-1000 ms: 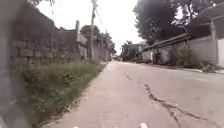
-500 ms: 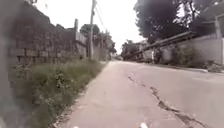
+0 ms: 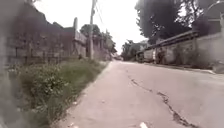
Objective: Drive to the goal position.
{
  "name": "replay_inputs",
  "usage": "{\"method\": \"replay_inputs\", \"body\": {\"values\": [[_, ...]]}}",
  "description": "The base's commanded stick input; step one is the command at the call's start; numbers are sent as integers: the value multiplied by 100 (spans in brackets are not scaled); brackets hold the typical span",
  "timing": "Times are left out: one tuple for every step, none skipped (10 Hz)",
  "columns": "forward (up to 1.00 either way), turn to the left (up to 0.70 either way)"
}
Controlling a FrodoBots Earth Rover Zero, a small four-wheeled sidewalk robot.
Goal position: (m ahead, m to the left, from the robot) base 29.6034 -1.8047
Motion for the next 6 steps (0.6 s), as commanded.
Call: {"method": "replay_inputs", "body": {"values": [[70, 0], [70, 0], [70, 0], [70, 0], [70, 0], [70, 0]]}}
